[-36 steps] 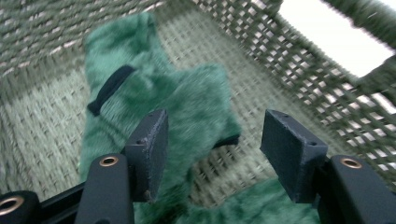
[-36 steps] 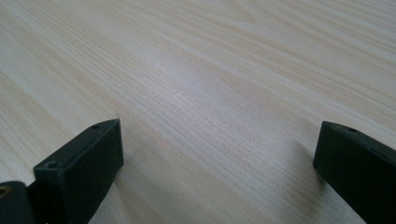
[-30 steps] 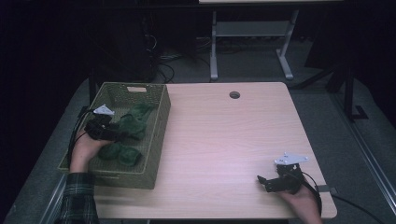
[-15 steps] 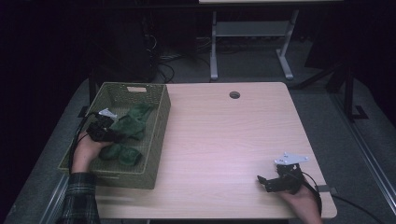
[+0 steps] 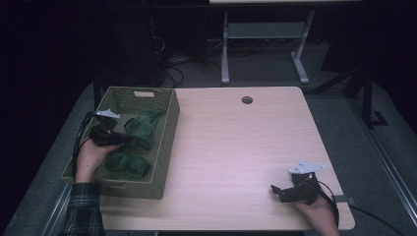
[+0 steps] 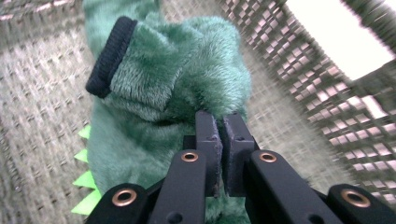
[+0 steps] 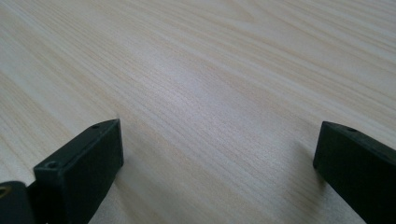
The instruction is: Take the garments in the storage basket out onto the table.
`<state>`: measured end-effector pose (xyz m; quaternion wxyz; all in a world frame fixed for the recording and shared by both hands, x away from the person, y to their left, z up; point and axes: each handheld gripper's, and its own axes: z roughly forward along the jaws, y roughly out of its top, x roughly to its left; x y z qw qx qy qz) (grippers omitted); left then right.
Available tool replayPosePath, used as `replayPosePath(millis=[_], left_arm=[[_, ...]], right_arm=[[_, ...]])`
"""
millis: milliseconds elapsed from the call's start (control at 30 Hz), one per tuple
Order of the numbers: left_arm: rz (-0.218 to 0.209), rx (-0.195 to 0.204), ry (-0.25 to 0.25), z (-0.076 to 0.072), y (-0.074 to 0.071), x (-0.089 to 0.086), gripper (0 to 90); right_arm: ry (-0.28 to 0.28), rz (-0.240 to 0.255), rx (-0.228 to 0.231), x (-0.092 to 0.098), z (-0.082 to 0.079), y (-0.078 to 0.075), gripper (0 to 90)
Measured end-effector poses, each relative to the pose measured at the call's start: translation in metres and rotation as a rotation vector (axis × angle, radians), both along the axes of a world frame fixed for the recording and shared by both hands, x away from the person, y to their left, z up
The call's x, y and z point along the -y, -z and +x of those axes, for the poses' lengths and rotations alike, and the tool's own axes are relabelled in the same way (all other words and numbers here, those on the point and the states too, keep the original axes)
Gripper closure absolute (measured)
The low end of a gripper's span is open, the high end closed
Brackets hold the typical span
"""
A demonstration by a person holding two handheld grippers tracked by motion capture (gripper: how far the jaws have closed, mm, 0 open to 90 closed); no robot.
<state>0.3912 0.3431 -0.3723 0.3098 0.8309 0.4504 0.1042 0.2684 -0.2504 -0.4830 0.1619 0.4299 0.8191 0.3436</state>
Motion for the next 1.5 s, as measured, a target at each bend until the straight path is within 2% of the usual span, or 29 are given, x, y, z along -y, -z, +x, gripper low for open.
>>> replayPosePath(millis=[333,433,533,700,900,1000,1167,1333,1500], left_arm=[[-0.075,0.035,0.004,-0.009,-0.026,0.007,87.2],[-0.078,0.031,0.013,-0.009,-0.033,0.008,87.3],[-0.100,0.032,0.022,-0.009,-0.042,0.009,87.4],[-0.153,0.062,0.029,-0.012,-0.061,0.010,87.4],[-0.195,0.085,0.050,-0.013,-0.080,0.013,87.7],[-0.194,0.097,0.056,-0.013,-0.090,0.016,87.8],[-0.236,0.127,0.083,-0.016,-0.110,0.018,87.9],[-0.260,0.152,0.106,-0.018,-0.130,0.023,87.9],[-0.261,0.174,0.143,-0.020,-0.150,0.034,87.9]], right_arm=[[0.000,0.000,0.000,0.000,0.000,0.000,1.2],[0.000,0.000,0.000,0.000,0.000,0.000,1.2],[0.000,0.000,0.000,0.000,0.000,0.000,1.2],[0.000,0.000,0.000,0.000,0.000,0.000,1.2],[0.000,0.000,0.000,0.000,0.000,0.000,1.3],[0.001,0.000,0.000,0.000,0.000,0.000,1.3],[0.000,0.000,0.000,0.000,0.000,0.000,1.2],[0.002,0.001,0.000,0.000,0.000,0.000,1.2],[0.000,0.000,0.000,0.000,0.000,0.000,1.2]])
